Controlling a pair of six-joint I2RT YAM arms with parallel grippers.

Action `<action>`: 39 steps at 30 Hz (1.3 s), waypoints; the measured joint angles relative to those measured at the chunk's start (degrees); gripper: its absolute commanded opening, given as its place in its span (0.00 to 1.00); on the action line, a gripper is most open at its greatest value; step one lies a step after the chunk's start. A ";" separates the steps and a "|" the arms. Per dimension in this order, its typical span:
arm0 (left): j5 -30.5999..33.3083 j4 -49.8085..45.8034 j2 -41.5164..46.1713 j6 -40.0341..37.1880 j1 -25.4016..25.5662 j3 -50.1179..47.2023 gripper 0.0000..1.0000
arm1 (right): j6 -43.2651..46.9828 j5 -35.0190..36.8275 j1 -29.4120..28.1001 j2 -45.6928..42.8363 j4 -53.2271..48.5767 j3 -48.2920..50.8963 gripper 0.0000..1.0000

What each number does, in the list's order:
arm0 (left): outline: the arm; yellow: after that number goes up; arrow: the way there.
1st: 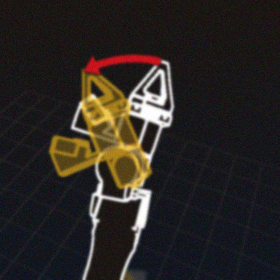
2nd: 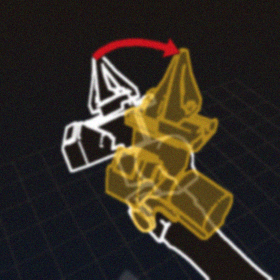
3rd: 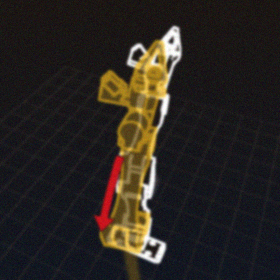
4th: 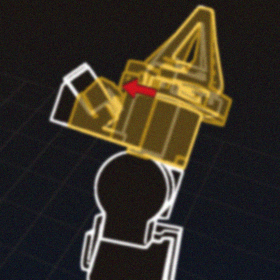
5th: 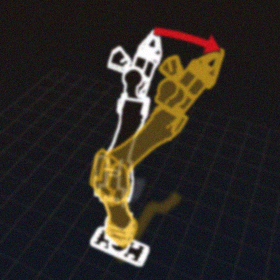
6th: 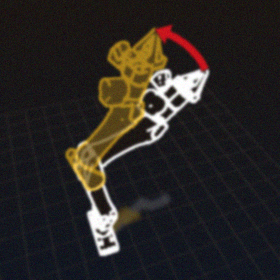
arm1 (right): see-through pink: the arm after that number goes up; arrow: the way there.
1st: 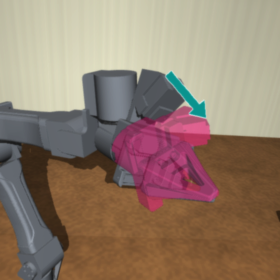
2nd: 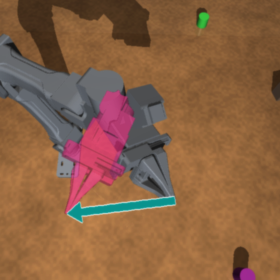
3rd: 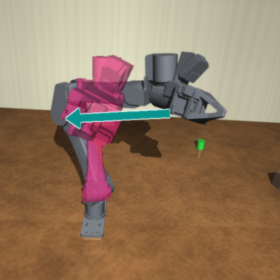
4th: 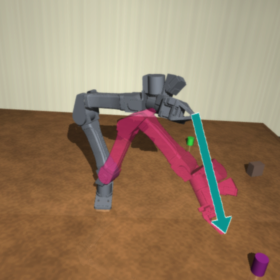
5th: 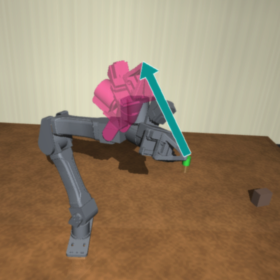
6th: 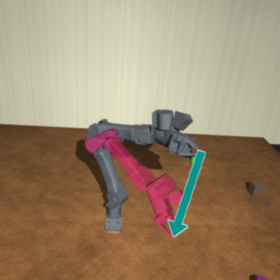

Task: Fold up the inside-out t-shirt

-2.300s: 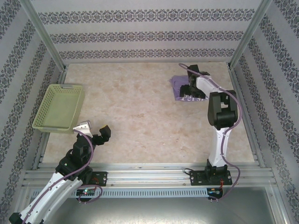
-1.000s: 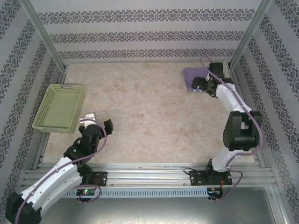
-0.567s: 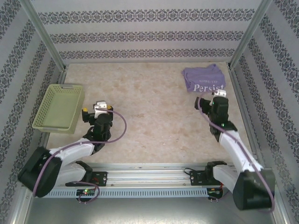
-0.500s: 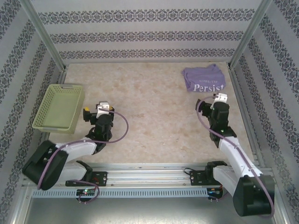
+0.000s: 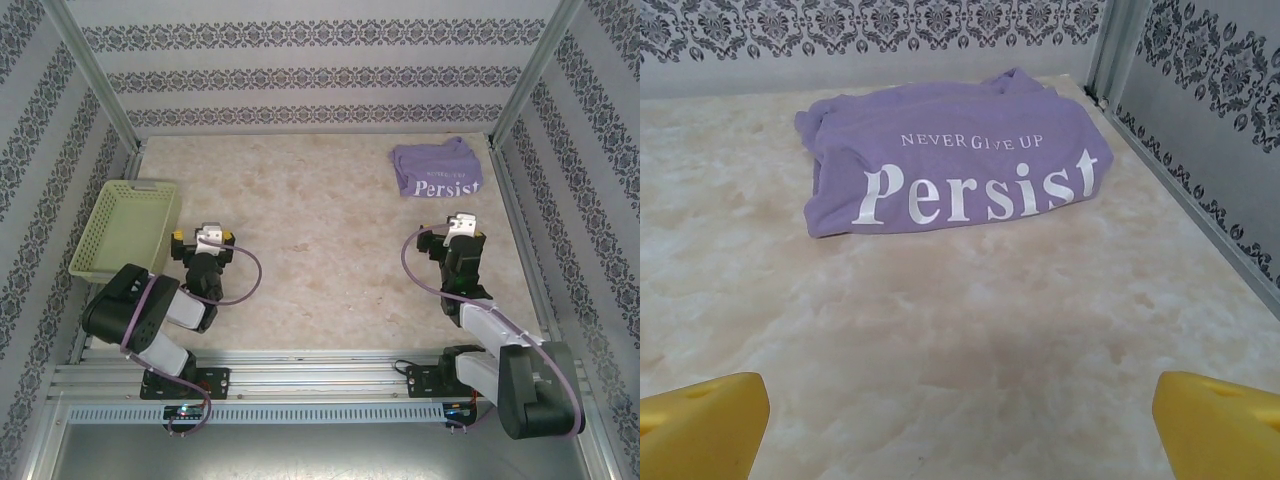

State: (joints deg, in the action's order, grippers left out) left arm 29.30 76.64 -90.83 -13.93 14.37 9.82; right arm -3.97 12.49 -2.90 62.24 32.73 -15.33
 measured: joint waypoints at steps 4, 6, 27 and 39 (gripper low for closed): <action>-6.80 0.17 -1.42 3.02 -2.91 0.02 1.00 | 1.42 -1.46 0.00 3.54 3.34 0.00 0.98; -10.10 0.11 -2.23 4.33 -5.01 0.57 1.00 | 1.95 -2.45 0.00 5.27 4.42 0.00 0.98; -16.87 -17.38 -1.16 12.70 -10.38 10.21 1.00 | 1.99 -7.87 3.10 14.53 15.89 0.24 0.98; -17.07 -17.57 -1.16 12.74 -10.38 10.21 1.00 | 1.77 -7.74 2.36 24.50 17.53 -5.29 0.98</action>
State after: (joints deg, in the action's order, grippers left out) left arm 12.23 59.07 -91.98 -1.19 3.99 20.03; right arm -2.20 4.75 -0.54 86.74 50.26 -20.62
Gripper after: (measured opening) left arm 0.998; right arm 0.979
